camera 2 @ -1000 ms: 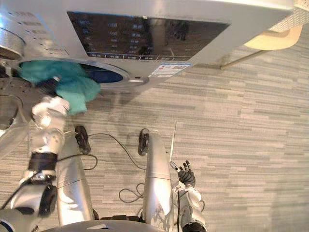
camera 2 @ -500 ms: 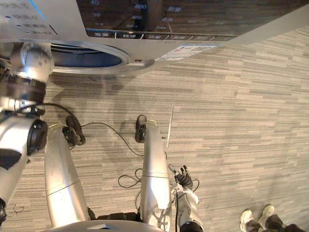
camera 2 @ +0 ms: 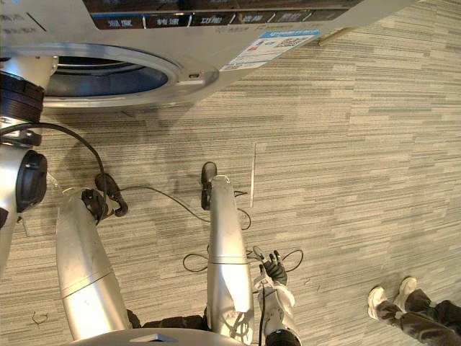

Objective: Pick up the laundry basket with both hands and put the clothes into the washing machine.

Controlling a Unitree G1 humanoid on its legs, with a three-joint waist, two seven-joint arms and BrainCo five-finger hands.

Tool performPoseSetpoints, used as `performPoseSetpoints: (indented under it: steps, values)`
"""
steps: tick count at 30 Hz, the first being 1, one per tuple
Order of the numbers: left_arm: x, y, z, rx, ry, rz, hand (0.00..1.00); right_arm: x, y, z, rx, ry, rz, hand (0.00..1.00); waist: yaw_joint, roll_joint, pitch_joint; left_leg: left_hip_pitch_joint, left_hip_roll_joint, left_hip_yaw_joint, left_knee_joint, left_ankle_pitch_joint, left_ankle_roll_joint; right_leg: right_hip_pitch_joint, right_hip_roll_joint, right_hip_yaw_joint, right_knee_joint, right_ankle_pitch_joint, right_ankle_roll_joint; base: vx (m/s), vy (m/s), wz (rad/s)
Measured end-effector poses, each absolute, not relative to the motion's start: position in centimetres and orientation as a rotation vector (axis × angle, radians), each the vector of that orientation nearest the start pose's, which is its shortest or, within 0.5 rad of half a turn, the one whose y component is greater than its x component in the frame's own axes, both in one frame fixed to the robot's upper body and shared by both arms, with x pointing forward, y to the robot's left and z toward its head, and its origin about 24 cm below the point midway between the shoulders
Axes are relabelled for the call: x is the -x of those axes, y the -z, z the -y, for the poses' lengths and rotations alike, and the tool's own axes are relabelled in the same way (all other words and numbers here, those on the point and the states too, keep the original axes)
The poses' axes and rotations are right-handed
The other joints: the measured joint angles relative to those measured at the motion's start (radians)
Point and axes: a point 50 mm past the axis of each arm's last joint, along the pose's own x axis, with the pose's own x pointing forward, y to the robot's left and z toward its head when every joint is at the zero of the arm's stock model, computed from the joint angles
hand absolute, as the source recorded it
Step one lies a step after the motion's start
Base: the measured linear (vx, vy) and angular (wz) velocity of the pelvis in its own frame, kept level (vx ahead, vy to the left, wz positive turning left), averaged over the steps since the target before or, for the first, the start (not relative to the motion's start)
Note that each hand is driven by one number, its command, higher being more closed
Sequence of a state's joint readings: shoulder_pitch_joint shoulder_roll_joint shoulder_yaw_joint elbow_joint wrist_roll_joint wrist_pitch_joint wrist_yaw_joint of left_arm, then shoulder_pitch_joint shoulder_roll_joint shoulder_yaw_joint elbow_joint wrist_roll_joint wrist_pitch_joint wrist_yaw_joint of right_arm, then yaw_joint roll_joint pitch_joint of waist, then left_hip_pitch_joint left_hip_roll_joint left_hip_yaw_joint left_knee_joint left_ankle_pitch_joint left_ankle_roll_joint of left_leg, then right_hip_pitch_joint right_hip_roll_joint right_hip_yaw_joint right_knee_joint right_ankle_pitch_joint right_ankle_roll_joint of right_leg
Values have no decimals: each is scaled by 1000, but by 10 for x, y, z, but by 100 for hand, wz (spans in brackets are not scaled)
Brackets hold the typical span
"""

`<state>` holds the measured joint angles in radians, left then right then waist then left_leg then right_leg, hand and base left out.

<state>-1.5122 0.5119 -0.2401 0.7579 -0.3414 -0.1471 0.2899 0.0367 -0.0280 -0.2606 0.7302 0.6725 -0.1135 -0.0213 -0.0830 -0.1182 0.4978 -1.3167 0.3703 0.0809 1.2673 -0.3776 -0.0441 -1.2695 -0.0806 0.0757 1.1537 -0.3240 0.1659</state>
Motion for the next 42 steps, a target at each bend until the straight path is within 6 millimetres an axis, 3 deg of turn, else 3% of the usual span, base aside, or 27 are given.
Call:
performPoseSetpoints:
  steps: [2,4,5,7,9,12,15,16,17,20,25,27,29,33,38,42]
  values:
    - [-372,-411,-135,-497,-170,879,0,-170,110,215,-672,553,-533,0,5,0,0,-4,-5,-1,5,-1,3,0,-5,0,3,0,0,-23,-2,6]
    - [-375,-404,-122,-634,-145,868,0,-171,109,214,-681,542,-523,0,5,0,0,-1,-10,-2,5,-1,3,6,-11,-1,4,0,1,-30,-7,10]
    - [-378,-394,-105,-764,-115,853,0,-172,109,214,-680,543,-515,0,6,-1,-1,5,-14,-4,4,-1,5,17,-18,-5,3,-1,1,-37,-16,10]
    - [-380,-389,-101,-796,-108,843,0,-173,107,214,-679,540,-507,0,5,-1,-1,10,-16,-5,4,0,6,24,-18,-6,2,-1,1,-34,-24,5]
    - [-385,-377,-99,-744,-99,805,0,-174,107,213,-678,535,-504,0,0,-1,-1,23,-16,-14,2,0,6,43,-18,-13,-1,-1,1,-33,-35,4]
    - [-398,-334,-113,-542,-120,677,0,-175,107,211,-671,526,-503,0,-9,0,-5,50,-19,-26,-18,6,2,78,-19,-28,-17,-1,0,-25,-56,9]
    - [-409,-262,-126,-327,-123,460,0,-176,106,208,-655,512,-499,0,0,-6,-10,65,-26,-37,-40,18,-12,93,-19,-42,-19,-7,-11,-13,-96,11]
    - [-410,-249,-130,-290,-128,417,0,-177,106,207,-652,507,-501,0,1,-6,-10,65,-27,-41,-43,21,-15,95,-19,-46,-20,-8,-13,-5,-79,14]
    - [-412,-219,-135,-197,-137,309,0,-177,106,205,-647,499,-510,0,0,-6,-10,65,-31,-54,-49,27,-20,103,-20,-61,-21,-12,-18,-1,-61,12]
    - [-407,-175,-131,-23,-123,179,0,-177,106,205,-644,507,-511,0,2,-6,-10,74,-33,-63,-58,31,-26,117,-23,-73,-19,-19,-25,5,-69,11]
    - [-393,-124,-120,299,-133,56,0,-178,106,206,-638,531,-518,0,3,-6,-60,95,-48,-76,-90,46,-41,136,-35,-92,-21,-31,-38,13,-76,12]
    - [-387,-107,-120,337,-141,7,0,-181,105,206,-637,528,-511,0,3,-6,-61,120,-48,-74,-103,49,-44,157,-35,-93,-29,-33,-40,19,-74,8]
    - [-371,-69,-117,408,-158,-106,0,-183,103,205,-627,517,-504,0,8,-7,-70,170,-48,-59,-137,52,-43,196,-35,-91,-50,-34,-43,19,-83,4]
    - [-348,-26,-116,436,-181,-238,0,-183,104,204,-613,520,-518,0,15,-6,-88,223,-48,-48,-192,69,-50,240,-35,-98,-90,-30,-50,19,-87,4]
    - [-332,-2,-120,440,-186,-297,0,-183,104,202,-606,519,-529,0,25,-5,-90,315,-66,-39,-278,101,-62,324,-51,-118,-146,-23,-60,54,-70,14]
    - [-308,27,-124,438,-186,-367,0,-180,107,196,-598,500,-550,0,34,9,-102,477,-94,-14,-435,156,-70,481,-76,-146,-280,10,-61,113,-60,23]
